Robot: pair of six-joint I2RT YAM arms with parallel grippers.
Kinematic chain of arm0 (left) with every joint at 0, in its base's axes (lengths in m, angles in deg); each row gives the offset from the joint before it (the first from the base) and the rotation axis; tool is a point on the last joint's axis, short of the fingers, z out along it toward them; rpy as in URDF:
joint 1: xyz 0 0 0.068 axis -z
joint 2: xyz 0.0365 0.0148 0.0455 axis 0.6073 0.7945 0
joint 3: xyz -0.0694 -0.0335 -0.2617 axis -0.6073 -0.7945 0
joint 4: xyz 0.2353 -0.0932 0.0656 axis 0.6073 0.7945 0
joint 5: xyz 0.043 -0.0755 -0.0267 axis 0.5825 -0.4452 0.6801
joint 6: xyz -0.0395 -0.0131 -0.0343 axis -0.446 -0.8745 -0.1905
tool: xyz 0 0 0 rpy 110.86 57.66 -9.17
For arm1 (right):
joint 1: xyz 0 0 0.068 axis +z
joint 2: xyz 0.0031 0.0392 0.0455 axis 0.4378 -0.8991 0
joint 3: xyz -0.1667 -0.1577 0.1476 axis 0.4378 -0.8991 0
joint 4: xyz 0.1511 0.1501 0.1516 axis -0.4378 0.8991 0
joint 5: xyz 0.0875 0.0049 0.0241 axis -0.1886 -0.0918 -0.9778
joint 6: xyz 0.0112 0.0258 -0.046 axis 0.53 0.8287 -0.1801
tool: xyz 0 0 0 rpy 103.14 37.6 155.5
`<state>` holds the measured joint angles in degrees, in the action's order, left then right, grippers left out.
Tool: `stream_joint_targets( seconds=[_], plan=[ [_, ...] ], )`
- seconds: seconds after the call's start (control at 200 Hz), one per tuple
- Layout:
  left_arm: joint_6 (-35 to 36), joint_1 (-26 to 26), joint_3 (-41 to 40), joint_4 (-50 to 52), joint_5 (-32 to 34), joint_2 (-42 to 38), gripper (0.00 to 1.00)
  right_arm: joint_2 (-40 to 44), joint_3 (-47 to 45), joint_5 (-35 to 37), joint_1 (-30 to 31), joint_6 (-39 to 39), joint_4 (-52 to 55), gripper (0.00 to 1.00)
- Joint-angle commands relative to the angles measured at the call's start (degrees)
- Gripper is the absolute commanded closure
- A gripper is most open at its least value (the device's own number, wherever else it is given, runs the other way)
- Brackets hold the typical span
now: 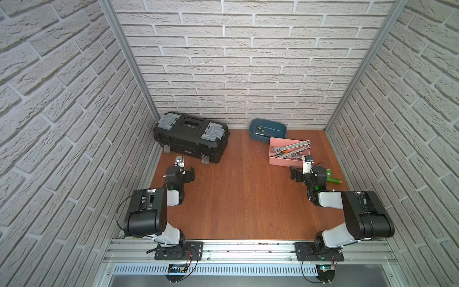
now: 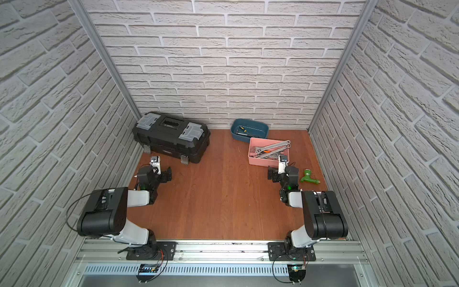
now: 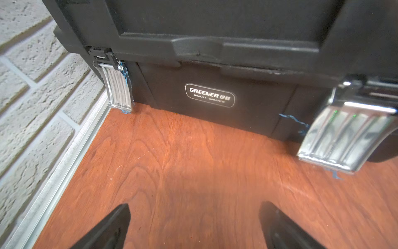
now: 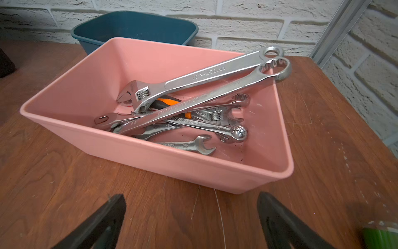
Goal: Take out the wrench from the storage box
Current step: Move the storage box to the center of the board.
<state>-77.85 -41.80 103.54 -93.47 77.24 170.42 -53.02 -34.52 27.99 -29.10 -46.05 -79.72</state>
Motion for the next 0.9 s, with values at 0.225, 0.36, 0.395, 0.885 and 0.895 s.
stream_joint_targets(
  seconds=[0.225,0.36,0.395,0.885,0.895],
  plan=[
    [-0.1,-0.3,0.9,-2.4,-1.0,0.4,0.02,0.0,0.5,-0.4,0.3,0.0,-2.9,0.00],
    [-0.2,-0.4,1.0,-2.5,-1.2,0.4,0.02,-0.2,0.7,-0.4,0.3,0.1,-2.6,0.00],
    [-0.2,-0.5,0.9,-2.5,-1.3,0.4,0.02,-0.1,0.8,-0.4,0.3,0.1,-2.6,0.01],
    [2.5,3.5,5.1,16.9,1.3,-14.6,0.02,15.5,7.0,-6.2,0.3,-1.1,19.0,0.00],
    [2.5,3.6,5.3,17.8,1.4,-15.3,0.02,16.1,7.2,-6.4,0.4,-1.2,19.8,0.01]
  ],
)
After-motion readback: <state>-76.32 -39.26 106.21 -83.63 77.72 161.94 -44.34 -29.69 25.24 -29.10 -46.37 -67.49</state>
